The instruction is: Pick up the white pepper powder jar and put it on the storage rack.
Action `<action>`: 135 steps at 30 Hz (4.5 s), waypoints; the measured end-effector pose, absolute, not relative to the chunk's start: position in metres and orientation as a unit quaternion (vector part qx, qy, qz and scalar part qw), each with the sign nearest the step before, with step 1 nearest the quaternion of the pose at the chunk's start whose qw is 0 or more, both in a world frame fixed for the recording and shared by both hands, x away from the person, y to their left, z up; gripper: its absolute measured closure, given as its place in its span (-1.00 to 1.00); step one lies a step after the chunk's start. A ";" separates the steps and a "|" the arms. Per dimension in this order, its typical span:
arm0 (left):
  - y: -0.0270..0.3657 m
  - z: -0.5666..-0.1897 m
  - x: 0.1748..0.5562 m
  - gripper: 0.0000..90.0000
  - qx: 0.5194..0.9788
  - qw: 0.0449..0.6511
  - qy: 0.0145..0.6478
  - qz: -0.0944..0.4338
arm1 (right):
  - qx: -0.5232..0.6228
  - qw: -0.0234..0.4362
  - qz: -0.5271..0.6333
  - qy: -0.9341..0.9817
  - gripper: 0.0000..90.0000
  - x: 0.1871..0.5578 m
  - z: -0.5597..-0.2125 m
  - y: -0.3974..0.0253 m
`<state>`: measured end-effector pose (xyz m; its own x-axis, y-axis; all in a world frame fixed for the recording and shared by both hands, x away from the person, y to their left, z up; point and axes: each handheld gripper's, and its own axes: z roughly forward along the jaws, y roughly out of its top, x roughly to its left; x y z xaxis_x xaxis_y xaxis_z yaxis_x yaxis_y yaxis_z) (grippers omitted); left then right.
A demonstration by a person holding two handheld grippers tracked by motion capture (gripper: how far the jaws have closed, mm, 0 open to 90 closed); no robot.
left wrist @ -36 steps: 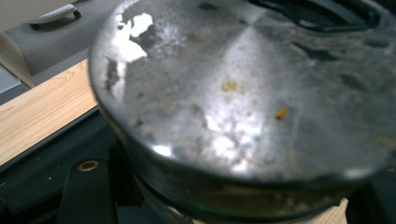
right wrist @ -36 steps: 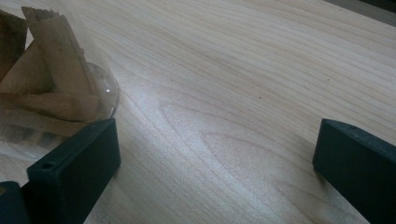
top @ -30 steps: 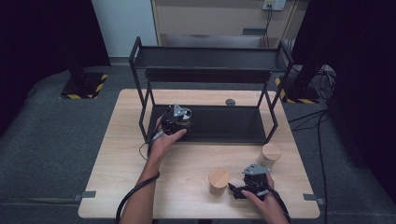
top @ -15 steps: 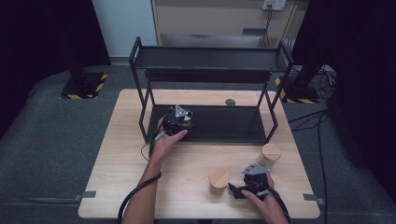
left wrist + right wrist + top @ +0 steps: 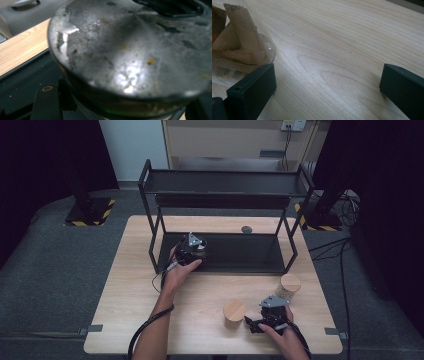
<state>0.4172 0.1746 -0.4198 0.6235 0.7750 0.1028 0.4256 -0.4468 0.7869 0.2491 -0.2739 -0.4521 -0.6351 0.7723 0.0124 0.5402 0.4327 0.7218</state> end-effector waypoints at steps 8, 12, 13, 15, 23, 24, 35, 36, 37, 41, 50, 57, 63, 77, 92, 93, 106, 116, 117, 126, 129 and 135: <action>0.175 -0.425 0.419 -0.36 0.818 0.377 0.370 0.227 | 0.395 0.162 0.357 0.831 -0.99 0.249 -0.452 -0.274; 0.176 -0.426 0.419 -0.36 0.816 0.382 0.373 0.224 | 0.395 0.162 0.357 0.831 -0.98 0.249 -0.452 -0.274; 0.176 -0.426 0.420 -0.36 0.816 0.381 0.373 0.224 | 0.395 0.162 0.357 0.831 -0.99 0.249 -0.452 -0.274; 0.175 -0.426 0.420 -0.36 0.816 0.381 0.373 0.224 | 0.395 0.162 0.357 0.831 -0.99 0.249 -0.452 -0.274; 0.182 -0.428 0.423 -0.37 0.811 0.390 0.385 0.207 | 0.395 0.162 0.357 0.831 -0.99 0.249 -0.452 -0.274; 0.183 -0.428 0.424 -0.37 0.810 0.391 0.387 0.205 | 0.395 0.162 0.357 0.831 -0.99 0.249 -0.452 -0.274; 0.179 -0.423 0.419 -0.67 0.812 0.378 0.393 0.209 | 0.395 0.162 0.357 0.831 -0.99 0.249 -0.452 -0.274; 0.180 -0.422 0.418 -0.74 0.810 0.377 0.397 0.209 | 0.395 0.162 0.357 0.831 -0.99 0.249 -0.452 -0.274; 0.181 -0.422 0.416 -0.76 0.809 0.378 0.399 0.209 | 0.395 0.163 0.357 0.831 -0.98 0.249 -0.452 -0.274; 0.184 -0.419 0.407 -0.80 0.804 0.378 0.406 0.214 | 0.395 0.163 0.357 0.831 -0.99 0.249 -0.452 -0.274; 0.191 -0.413 0.386 -0.82 0.799 0.383 0.408 0.221 | 0.395 0.163 0.357 0.831 -0.99 0.249 -0.452 -0.274; 0.190 -0.407 0.371 -0.83 0.797 0.381 0.410 0.228 | 0.395 0.163 0.357 0.831 -0.99 0.249 -0.452 -0.274; 0.190 -0.403 0.361 -0.83 0.795 0.384 0.409 0.231 | 0.395 0.163 0.357 0.831 -0.99 0.249 -0.452 -0.274; 0.185 -0.393 0.345 -0.84 0.801 0.381 0.403 0.225 | 0.395 0.163 0.357 0.831 -0.99 0.249 -0.452 -0.274; 0.195 -0.390 0.323 -0.86 0.801 0.378 0.405 0.225 | 0.395 0.163 0.356 0.831 -0.99 0.249 -0.452 -0.273; 0.195 -0.389 0.322 -0.86 0.800 0.379 0.406 0.225 | 0.395 0.163 0.357 0.831 -0.99 0.249 -0.452 -0.273; 0.197 -0.385 0.304 -0.86 0.803 0.375 0.410 0.218 | 0.396 0.165 0.355 0.830 -0.99 0.248 -0.452 -0.273; 0.211 -0.379 0.291 -0.87 0.802 0.370 0.415 0.218 | 0.397 0.165 0.355 0.830 -0.98 0.248 -0.452 -0.272; 0.213 -0.379 0.290 -0.87 0.801 0.370 0.417 0.218 | 0.397 0.166 0.354 0.830 -0.98 0.248 -0.452 -0.272; 0.226 -0.380 0.276 -0.87 0.795 0.371 0.427 0.219 | 0.398 0.166 0.354 0.830 -0.98 0.248 -0.451 -0.272; 0.230 -0.382 0.272 -0.87 0.795 0.370 0.430 0.217 | 0.398 0.166 0.354 0.830 -0.98 0.248 -0.452 -0.272; 0.236 -0.386 0.264 -0.87 0.793 0.366 0.437 0.216 | 0.398 0.166 0.355 0.830 -0.98 0.248 -0.452 -0.272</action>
<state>0.2639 0.2360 -0.3864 0.5256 0.8505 0.0221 0.5342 -0.3501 0.7695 0.2478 -0.2720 -0.4516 -0.6279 0.7783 0.0080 0.5434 0.4310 0.7204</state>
